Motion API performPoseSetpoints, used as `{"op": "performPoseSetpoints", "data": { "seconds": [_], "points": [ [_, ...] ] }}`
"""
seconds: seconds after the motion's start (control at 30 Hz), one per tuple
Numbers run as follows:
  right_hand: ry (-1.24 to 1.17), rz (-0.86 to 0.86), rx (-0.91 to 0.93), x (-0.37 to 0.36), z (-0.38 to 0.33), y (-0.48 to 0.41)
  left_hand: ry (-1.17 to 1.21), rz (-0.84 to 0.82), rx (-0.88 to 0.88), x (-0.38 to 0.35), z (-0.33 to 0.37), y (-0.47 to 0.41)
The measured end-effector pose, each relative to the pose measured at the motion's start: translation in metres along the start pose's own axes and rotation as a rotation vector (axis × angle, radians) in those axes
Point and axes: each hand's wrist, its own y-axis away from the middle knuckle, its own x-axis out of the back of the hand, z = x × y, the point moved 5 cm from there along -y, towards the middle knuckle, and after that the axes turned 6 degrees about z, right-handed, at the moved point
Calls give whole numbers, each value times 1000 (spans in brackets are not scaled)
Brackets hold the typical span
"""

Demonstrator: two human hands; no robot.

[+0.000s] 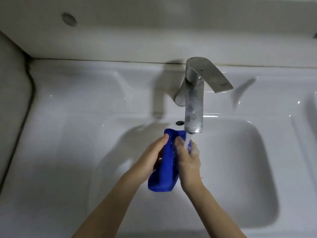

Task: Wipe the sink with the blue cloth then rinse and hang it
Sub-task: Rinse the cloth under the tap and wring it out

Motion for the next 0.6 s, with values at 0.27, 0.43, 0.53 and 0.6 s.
{"op": "performPoseSetpoints", "data": {
  "seconds": [0.27,0.43,0.53,0.6],
  "points": [
    [131,-1,58,19,-1,6,125,28,47,-25,-30,-3],
    [156,73,-26,44,3,11,273,69,115,-39,-35,-4],
    [265,-10,-52,50,4,14,302,107,104,-36,-36,0],
    [357,-135,-64,53,8,12,419,133,172,-36,-38,2]
  ]
}}
